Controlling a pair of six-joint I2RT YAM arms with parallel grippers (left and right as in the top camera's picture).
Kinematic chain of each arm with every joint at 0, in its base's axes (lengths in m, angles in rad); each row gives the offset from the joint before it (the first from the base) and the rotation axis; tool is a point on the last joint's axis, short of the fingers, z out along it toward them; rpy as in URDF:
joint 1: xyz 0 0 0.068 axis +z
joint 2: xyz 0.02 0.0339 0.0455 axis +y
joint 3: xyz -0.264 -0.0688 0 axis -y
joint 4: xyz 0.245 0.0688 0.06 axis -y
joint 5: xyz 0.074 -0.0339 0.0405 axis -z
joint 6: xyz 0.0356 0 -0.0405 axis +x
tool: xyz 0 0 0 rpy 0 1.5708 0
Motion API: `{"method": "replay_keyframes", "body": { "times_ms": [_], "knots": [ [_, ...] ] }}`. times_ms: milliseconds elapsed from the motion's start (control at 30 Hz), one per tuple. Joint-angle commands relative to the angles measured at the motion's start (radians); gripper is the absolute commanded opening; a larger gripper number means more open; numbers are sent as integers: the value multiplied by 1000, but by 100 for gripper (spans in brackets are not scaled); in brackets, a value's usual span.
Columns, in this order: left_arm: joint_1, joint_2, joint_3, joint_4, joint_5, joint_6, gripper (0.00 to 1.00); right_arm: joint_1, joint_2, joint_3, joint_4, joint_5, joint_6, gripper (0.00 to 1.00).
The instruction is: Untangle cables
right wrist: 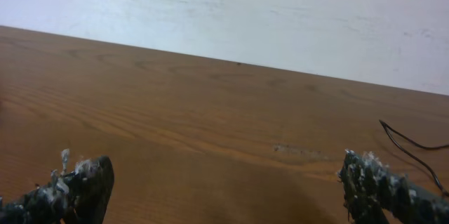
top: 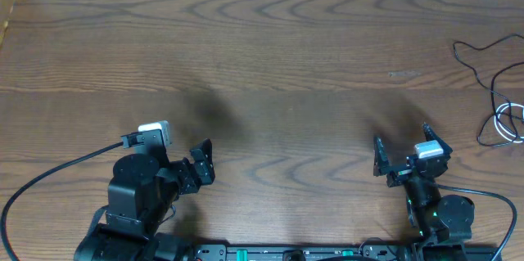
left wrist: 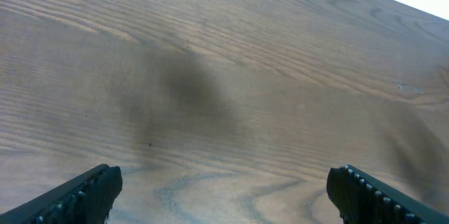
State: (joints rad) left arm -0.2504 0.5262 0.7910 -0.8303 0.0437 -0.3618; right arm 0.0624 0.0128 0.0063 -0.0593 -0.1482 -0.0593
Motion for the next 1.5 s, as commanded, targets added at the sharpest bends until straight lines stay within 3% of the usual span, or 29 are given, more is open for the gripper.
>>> {"method": "replay_keyframes", "body": {
  "times_ms": [0,800,1300,1467],
  "knots": [
    [3,-5,-5,1,-6,13,98,3,-6,-1,-5,7,-2,99],
    [29,-60,-71,16,-10,30,98,3,-6,-1,-5,7,-2,99],
    [216,-482,-539,524,106,153,98,3,-6,-1,-5,7,-2,99],
    [245,-521,-624,715,114,227,98,3,-6,-1,-5,7,-2,99]
  ]
}}
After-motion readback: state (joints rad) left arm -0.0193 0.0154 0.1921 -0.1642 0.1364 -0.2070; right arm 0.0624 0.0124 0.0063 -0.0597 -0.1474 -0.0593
